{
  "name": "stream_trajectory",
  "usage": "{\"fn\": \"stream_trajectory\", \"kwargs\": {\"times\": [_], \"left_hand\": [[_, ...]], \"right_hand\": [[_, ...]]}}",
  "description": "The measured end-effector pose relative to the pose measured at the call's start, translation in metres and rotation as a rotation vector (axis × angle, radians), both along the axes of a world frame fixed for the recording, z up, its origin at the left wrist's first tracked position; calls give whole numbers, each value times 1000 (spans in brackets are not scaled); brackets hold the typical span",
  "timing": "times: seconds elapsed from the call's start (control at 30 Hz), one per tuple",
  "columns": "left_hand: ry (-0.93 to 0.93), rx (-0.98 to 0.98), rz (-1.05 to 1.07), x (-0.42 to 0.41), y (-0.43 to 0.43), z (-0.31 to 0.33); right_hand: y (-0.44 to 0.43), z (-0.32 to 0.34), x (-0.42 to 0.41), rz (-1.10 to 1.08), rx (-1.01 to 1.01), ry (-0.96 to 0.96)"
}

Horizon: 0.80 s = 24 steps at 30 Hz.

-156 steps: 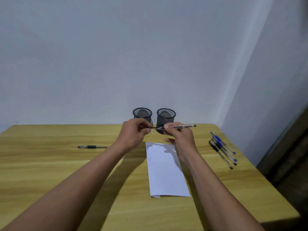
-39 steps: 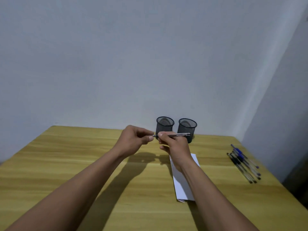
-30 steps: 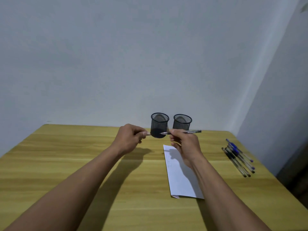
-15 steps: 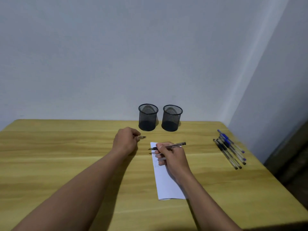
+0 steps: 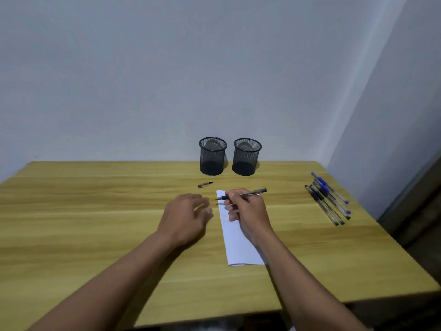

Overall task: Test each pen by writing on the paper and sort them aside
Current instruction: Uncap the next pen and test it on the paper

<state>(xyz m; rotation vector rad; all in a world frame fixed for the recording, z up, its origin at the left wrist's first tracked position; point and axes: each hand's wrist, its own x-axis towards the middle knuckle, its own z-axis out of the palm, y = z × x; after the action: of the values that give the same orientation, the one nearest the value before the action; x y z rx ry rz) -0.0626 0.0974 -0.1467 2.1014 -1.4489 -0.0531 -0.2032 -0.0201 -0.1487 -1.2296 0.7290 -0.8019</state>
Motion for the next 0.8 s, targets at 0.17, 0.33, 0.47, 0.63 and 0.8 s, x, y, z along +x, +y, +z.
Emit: {"fn": "stream_trajectory", "kwargs": {"times": [0.17, 0.33, 0.47, 0.63, 0.8], "left_hand": [[-65, 281, -85, -27, 22, 0], [-66, 320, -83, -25, 19, -4], [-69, 317, -75, -23, 19, -11], [-77, 333, -72, -23, 18, -12], [-76, 320, -72, -24, 19, -12]], "right_hand": [[6, 5, -2, -48, -97, 63], [14, 11, -16, -37, -225, 185], [17, 4, -41, -55, -370, 335], [23, 1, -48, -53, -441, 405], [25, 1, -46, -35, -455, 425]]}}
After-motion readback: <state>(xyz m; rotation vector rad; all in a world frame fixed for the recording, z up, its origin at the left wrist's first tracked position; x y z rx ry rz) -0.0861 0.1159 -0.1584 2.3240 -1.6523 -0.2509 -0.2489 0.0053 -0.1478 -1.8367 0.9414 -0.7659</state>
